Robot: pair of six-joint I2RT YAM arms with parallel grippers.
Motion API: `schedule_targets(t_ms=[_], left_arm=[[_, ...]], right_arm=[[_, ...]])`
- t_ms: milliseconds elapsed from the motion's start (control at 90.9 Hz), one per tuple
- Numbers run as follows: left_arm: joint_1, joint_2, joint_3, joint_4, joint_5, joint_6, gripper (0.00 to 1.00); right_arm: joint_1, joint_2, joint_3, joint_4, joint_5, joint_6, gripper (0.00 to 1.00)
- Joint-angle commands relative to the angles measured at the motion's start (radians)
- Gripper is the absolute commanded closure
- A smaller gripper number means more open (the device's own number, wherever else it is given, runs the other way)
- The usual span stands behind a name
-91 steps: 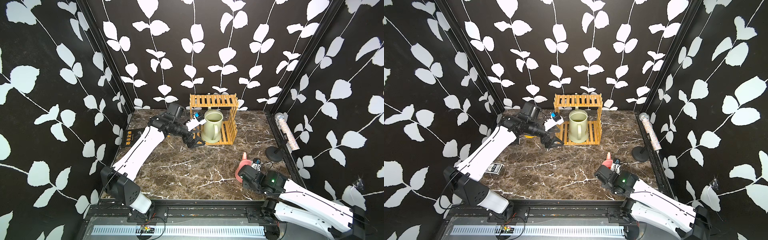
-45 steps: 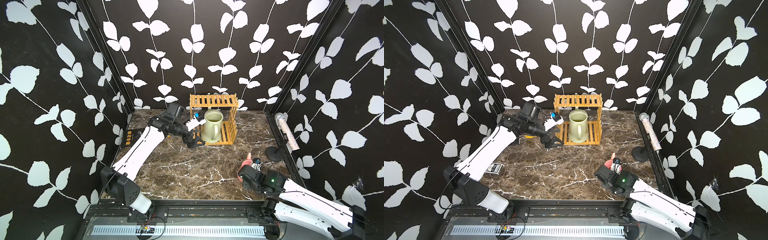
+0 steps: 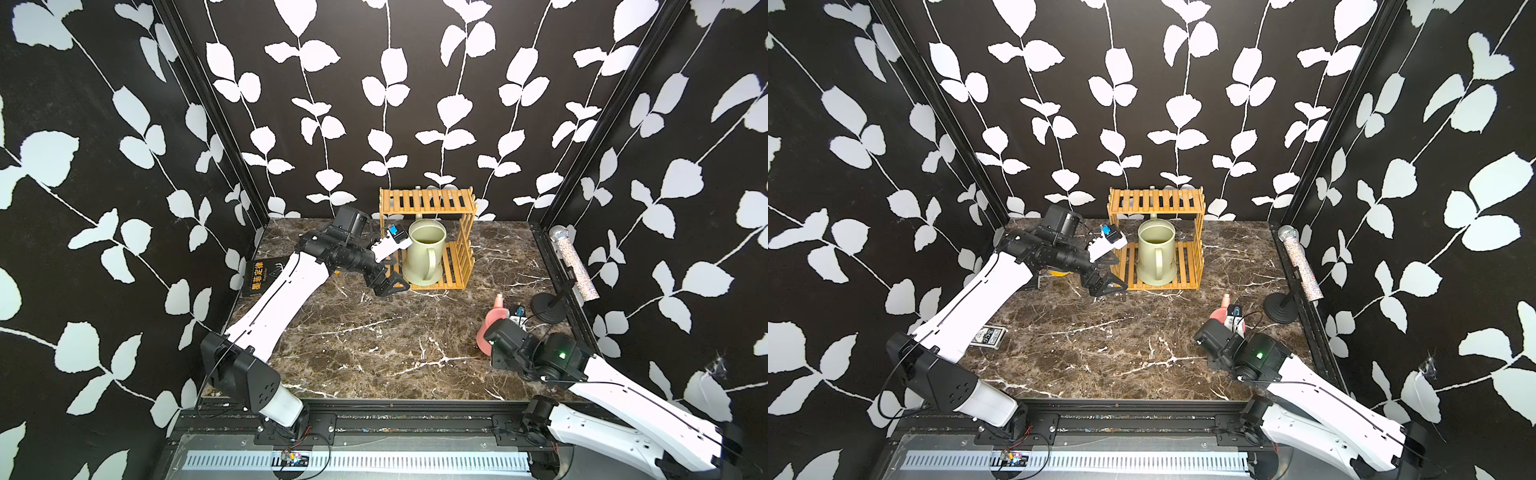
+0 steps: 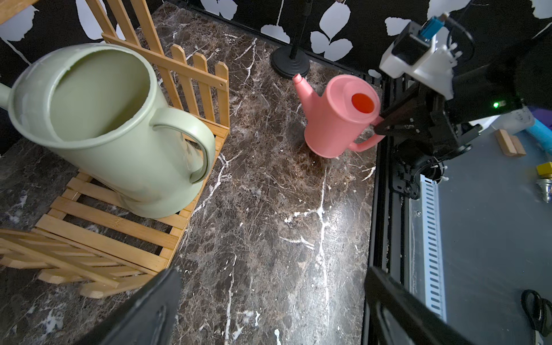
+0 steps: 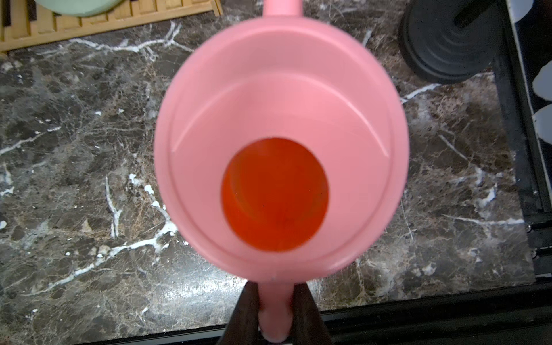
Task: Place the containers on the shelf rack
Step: 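Pick up a container from the center of the board, then place the container on the shelf.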
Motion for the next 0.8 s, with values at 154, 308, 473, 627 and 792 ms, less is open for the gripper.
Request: schedule_targets(t_ms=[154, 308, 473, 627, 792], left_arm=[[0.043, -0.063, 0.015, 0.012, -0.009, -0.031, 0.01], [0.068, -0.073, 0.024, 0.020, -0.018, -0.049, 0.01], [0.088, -0.074, 0.061, 0.013, -0.026, -0.055, 0.01], [0.103, -0.065, 0.116, 0.003, -0.028, -0.062, 0.01], [0.116, -0.058, 0.168, -0.005, -0.069, -0.069, 0.02]], right_arm=[[-0.080, 0.049, 0.170, -0.029, 0.020, -0.212, 0.94], [-0.116, 0.117, 0.279, -0.018, -0.014, -0.305, 0.94], [-0.178, 0.190, 0.390, 0.002, -0.067, -0.389, 0.94], [-0.250, 0.258, 0.478, 0.045, -0.161, -0.467, 0.95], [-0.282, 0.359, 0.622, 0.035, -0.204, -0.546, 0.95]])
